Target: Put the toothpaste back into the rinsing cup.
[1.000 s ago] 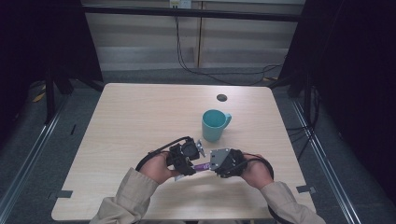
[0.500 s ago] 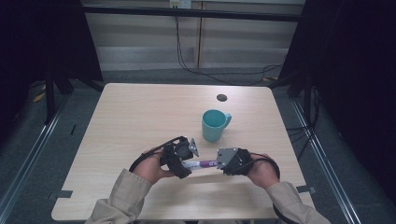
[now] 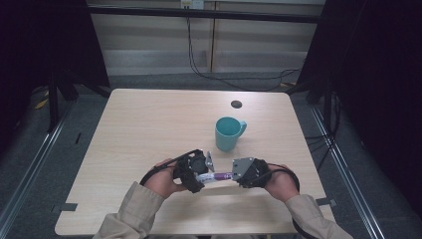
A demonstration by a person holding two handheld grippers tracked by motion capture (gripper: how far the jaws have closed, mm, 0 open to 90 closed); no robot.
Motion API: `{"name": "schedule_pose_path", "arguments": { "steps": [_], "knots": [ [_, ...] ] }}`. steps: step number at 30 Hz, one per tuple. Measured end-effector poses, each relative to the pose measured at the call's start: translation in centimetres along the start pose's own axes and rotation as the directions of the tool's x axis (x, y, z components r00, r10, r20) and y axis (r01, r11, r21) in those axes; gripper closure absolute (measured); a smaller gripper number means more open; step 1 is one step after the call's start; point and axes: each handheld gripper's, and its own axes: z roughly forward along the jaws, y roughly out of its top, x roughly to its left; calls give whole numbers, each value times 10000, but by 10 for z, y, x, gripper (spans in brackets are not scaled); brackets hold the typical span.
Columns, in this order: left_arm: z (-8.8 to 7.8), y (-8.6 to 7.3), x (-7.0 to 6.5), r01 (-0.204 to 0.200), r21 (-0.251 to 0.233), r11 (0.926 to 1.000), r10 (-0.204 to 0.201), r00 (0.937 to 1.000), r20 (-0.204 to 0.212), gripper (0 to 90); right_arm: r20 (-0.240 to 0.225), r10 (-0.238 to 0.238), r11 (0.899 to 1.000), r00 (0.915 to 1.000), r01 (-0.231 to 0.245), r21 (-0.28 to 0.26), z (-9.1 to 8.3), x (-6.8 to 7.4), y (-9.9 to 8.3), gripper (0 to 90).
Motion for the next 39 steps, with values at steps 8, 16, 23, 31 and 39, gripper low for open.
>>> {"name": "schedule_pose_path", "arguments": {
  "steps": [8, 16, 23, 31, 39],
  "knots": [
    [0, 2, -2, -294, -33, 9996, 294, 9995, -144, 480, -90, -22, 10000, 10000, 22, 43, -2, -2, 0, 717],
    [-1, 1, -3, -362, -121, 9993, 359, 9992, -195, 476, -95, 6, 10000, 10000, -6, 41, -3, -3, 1, 718],
    [-1, 4, -7, -757, -68, 9971, 754, 9966, -341, 514, -209, -86, 10000, 9997, 87, 28, -2, -3, 5, 719],
    [-4, 2, -9, -863, -146, 9962, 861, 9962, -108, 658, -444, 20, 9999, 9990, -28, -171, -1, -2, 5, 713],
    [-6, 3, -11, -910, -310, 9954, 902, 9956, -255, 689, -769, 590, 9974, 9953, -619, -367, 0, -9, 1, 646]
  ]
}}
